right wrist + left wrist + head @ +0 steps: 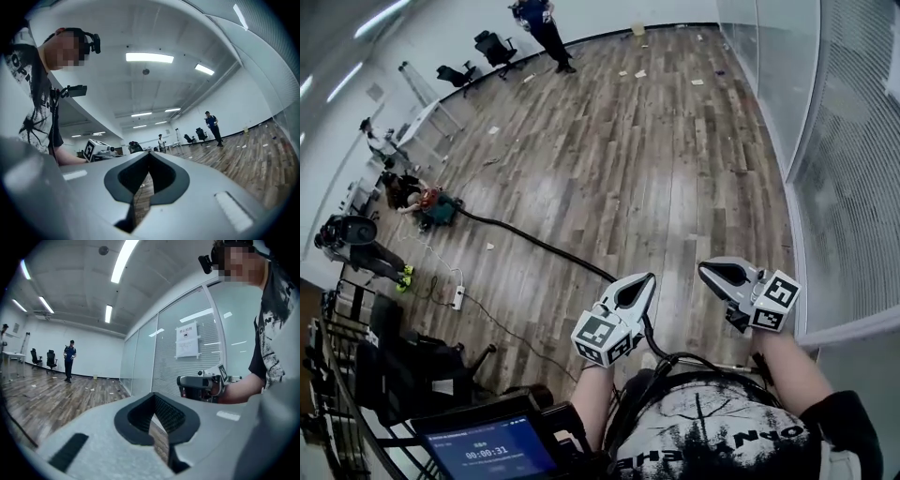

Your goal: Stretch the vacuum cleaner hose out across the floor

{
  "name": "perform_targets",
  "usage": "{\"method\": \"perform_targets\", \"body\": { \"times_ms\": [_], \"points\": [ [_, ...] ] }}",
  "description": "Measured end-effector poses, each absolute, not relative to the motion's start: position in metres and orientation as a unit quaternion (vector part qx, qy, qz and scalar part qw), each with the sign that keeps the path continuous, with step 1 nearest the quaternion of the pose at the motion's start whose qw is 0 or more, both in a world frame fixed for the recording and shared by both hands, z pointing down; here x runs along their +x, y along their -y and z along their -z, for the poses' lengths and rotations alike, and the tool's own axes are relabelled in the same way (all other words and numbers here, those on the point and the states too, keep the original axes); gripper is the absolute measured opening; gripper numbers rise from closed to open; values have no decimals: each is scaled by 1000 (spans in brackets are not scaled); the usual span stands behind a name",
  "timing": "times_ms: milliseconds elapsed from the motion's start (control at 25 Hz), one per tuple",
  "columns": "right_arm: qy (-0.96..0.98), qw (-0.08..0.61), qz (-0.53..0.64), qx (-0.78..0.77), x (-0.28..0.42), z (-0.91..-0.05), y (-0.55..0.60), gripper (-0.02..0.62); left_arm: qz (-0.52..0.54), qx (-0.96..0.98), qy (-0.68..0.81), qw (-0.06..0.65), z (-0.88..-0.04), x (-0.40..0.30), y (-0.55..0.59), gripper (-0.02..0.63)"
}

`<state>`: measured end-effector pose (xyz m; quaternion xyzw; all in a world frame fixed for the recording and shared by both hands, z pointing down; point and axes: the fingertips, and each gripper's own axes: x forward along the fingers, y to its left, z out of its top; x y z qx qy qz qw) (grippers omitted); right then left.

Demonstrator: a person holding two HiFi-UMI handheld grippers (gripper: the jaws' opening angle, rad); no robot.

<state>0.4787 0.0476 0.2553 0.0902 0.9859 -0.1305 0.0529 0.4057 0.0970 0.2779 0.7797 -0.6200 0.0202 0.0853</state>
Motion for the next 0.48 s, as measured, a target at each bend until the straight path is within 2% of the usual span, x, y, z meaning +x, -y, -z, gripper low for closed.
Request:
{"method": "perform_targets", "body": {
  "times_ms": [200,320,480],
  "points": [
    [-978,56,143,144,507,-240,-61,8,-22,751,653,94,-268,454,-114,0],
    [-975,52,144,161,506,-238,-63,8,-20,739,666,103,-271,458,-116,0],
    [-985,21,87,150,505,-247,-65,6,-17,738,667,97,-267,451,-116,0]
  ]
}}
